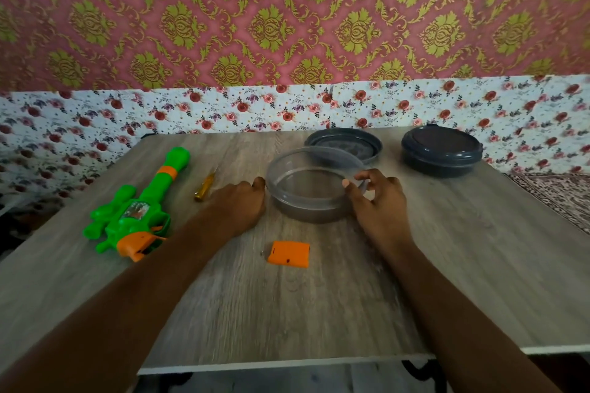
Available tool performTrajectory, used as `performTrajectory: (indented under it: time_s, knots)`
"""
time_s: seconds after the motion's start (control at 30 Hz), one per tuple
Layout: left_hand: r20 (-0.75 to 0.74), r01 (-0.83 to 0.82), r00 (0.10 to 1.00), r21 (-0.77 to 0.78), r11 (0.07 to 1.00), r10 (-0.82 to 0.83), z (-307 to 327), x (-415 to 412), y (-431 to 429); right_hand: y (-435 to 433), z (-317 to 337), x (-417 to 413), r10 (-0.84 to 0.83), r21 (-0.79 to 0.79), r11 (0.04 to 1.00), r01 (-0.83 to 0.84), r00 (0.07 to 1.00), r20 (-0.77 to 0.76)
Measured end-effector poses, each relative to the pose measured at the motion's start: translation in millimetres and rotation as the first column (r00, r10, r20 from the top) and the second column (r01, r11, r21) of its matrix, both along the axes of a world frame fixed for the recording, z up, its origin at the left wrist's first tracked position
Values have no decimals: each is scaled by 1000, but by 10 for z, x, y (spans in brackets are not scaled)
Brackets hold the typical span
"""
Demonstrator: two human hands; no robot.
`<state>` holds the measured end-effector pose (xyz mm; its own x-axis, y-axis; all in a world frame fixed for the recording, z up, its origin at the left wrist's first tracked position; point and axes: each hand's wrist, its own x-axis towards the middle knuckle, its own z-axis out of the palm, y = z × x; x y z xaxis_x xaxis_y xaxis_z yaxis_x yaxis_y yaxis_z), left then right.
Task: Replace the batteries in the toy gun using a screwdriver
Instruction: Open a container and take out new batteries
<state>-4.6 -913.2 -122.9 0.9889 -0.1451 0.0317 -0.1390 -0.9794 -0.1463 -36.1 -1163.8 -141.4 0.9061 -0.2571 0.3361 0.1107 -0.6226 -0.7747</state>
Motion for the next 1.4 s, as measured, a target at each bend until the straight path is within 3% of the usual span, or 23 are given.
performTrajectory:
  time_s: [0.17, 0.6, 0.7, 0.77, 0.83, 0.93, 1.03, 1.1, 1.17, 1.27, 1.4]
  knots:
    - [-4, -75, 997, 69, 995, 76, 16, -77, -166, -12, 25, -49, 9, 30, 1000, -9, 1000, -7]
    - [21, -172, 985, 71, 983, 171, 59, -191, -231, -11, 32, -64, 11, 27, 1000, -11, 1000, -15]
    - [109, -232, 966, -28, 972, 234, 231, -218, -139, -23, 28, -59, 16, 22, 1000, -16, 1000, -12]
    - [219, -152, 959, -139, 979, 180, 383, -180, -111, -13, 32, -63, 21, 12, 1000, -21, 1000, -9]
    - [304, 74, 953, -242, 967, 3, 521, -96, -168, -4, 40, -74, 28, 5, 1000, -28, 1000, -11]
    - [177, 314, 948, -369, 875, -265, 641, 20, -464, -8, 48, -108, 48, 9, 999, -48, 999, -7]
    - [-77, 292, 939, -343, 893, -336, 519, 208, -746, -21, 45, -119, 55, -4, 999, -55, 998, 18]
    - [-163, 307, 920, -265, 914, -356, 426, 343, -801, -20, 45, -111, 56, 1, 998, -56, 998, 11]
    - [-217, 299, 906, -280, 912, -364, 414, 415, -803, -28, 44, -103, 60, 1, 998, -61, 998, 5]
    - [-201, 294, 908, -317, 902, -367, 441, 454, -782, -33, 33, -99, 64, 9, 998, -64, 998, 19]
    - [-53, 264, 951, -372, 890, -304, 388, 420, -702, -39, 1, -75, 71, -13, 997, -71, 997, 1]
